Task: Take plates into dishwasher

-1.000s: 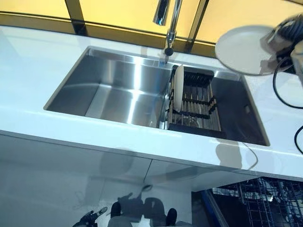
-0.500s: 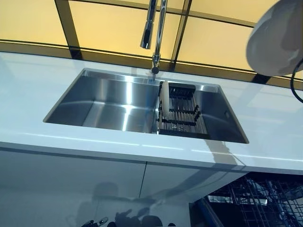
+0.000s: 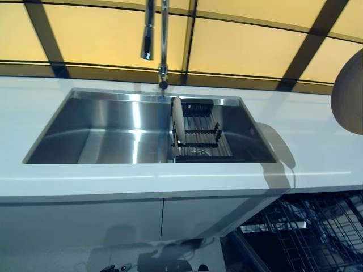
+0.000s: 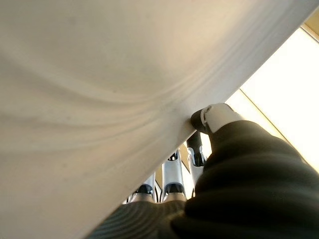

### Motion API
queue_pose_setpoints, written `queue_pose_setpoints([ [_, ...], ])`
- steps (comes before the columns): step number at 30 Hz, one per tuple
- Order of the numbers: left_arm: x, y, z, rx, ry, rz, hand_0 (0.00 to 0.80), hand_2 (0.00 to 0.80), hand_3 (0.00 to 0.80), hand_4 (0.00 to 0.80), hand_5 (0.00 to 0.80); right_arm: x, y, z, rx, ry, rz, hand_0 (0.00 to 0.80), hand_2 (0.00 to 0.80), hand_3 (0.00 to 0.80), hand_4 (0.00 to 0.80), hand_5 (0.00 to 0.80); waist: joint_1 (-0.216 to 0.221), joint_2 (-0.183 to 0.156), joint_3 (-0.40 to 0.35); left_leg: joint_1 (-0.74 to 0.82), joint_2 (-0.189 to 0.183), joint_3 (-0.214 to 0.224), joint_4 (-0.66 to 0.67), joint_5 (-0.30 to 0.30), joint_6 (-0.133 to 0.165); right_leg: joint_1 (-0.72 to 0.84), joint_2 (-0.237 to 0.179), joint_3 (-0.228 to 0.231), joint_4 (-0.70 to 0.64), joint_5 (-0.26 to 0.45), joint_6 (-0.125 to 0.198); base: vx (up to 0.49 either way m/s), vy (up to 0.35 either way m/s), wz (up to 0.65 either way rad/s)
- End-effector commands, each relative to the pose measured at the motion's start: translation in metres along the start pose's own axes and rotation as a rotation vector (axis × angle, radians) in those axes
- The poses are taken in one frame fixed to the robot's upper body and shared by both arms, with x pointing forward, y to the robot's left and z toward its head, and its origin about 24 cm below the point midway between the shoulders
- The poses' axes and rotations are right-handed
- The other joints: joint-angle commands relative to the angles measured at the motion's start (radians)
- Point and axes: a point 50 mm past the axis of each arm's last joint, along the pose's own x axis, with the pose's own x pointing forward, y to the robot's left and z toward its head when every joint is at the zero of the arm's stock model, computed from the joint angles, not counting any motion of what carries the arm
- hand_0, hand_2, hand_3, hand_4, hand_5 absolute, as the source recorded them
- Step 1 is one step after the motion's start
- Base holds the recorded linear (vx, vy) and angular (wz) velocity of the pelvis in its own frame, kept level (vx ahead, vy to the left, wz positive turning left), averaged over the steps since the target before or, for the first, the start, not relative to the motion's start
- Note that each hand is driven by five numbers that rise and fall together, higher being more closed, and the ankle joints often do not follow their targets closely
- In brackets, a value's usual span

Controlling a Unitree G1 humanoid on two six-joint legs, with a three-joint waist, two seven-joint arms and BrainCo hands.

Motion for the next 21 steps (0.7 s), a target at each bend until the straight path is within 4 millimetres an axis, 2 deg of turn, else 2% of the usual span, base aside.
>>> queue_pose_setpoints([
  [1,0.002,0.013,0.026,0.041,-0.050,0.029,0.000,0.000,0.000,0.000,0.000,-0.003,-0.023,-0.034,-0.068,0.077,-0.082,0.800,0.800,0.800,0.800,0.800,-0.009,-0.044,0.020,0.071,-0.006,0.025,0.001,-0.100,0.084,0.017,-0.034,0.012,0.001,-0.009,0.105,-0.006,0.005,-0.25],
  [15,0.004,0.012,0.037,0.048,-0.058,0.036,0.000,0.000,0.000,0.000,0.000,-0.046,0.038,-0.042,-0.047,0.063,0.124,0.800,0.800,0.800,0.800,0.800,-0.129,-0.034,0.019,0.108,-0.004,0.124,0.022,-0.139,0.094,-0.040,-0.020,0.106,0.001,0.025,0.115,-0.011,0.005,-0.24],
  [19,0.004,0.011,0.041,0.045,-0.058,0.036,0.000,0.000,0.000,0.000,0.000,-0.054,0.047,-0.037,-0.041,0.035,0.133,0.800,0.800,0.800,0.800,0.800,-0.149,-0.030,0.019,0.111,-0.005,0.140,0.034,-0.152,0.097,-0.053,-0.019,0.122,0.001,0.032,0.118,0.014,0.025,-0.24],
  [20,0.004,0.010,0.041,0.045,-0.057,0.034,0.000,0.000,0.000,0.000,0.000,-0.056,0.049,-0.035,-0.039,0.027,0.135,0.800,0.800,0.800,0.800,0.800,-0.154,-0.018,0.017,0.125,-0.005,0.131,0.031,-0.182,0.099,-0.046,-0.017,0.125,0.003,0.015,0.128,0.078,0.075,-0.27],
  [21,0.004,0.010,0.042,0.042,-0.057,0.033,0.000,0.000,0.000,0.000,0.000,-0.058,0.051,-0.034,-0.033,0.023,0.136,0.800,0.800,0.800,0.800,0.800,-0.159,-0.016,0.017,0.125,-0.004,0.133,0.034,-0.184,0.100,-0.050,-0.018,0.129,0.004,0.016,0.128,0.079,0.077,-0.23],
])
